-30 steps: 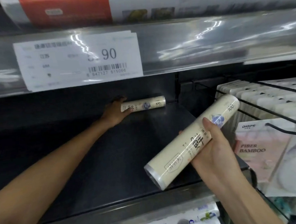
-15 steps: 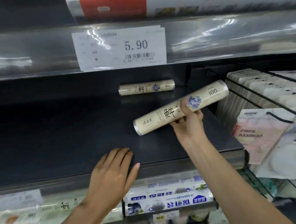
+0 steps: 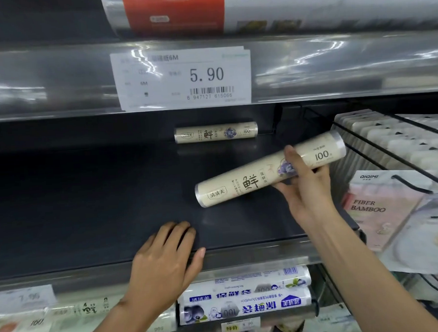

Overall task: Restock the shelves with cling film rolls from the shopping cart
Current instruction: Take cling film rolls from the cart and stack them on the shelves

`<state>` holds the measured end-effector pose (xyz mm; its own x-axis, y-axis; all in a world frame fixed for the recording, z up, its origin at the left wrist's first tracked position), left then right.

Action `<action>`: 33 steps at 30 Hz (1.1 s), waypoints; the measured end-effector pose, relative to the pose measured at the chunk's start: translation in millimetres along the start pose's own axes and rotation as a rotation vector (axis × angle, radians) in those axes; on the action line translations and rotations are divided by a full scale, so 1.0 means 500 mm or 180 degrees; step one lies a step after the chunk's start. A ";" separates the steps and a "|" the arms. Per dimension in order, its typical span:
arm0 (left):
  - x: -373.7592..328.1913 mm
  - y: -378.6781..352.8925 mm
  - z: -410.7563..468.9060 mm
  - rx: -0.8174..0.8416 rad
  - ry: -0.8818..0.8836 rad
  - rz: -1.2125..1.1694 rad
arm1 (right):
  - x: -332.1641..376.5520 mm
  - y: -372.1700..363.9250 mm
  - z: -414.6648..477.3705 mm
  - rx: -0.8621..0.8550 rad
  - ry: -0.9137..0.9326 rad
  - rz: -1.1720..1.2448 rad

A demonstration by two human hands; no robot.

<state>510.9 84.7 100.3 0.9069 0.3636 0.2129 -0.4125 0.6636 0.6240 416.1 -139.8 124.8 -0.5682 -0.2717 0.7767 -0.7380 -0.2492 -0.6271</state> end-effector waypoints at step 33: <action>0.005 -0.001 0.000 0.0205 0.0145 -0.0195 | -0.049 -0.054 0.174 0.1115 0.0752 -0.4047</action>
<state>513.5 85.2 100.5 0.9249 0.3538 0.1393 -0.3486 0.6427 0.6822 481.9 -207.3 117.6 0.3635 0.4821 0.7972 -0.6861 -0.4403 0.5791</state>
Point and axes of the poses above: each hand's wrist, its own z-axis towards the middle knuckle, its own y-axis out of the back of the hand, x = y × z, the point moved 9 cm from there along z, towards the middle knuckle, and after that the axes turned 5 degrees about -x, right-handed, at the moved point
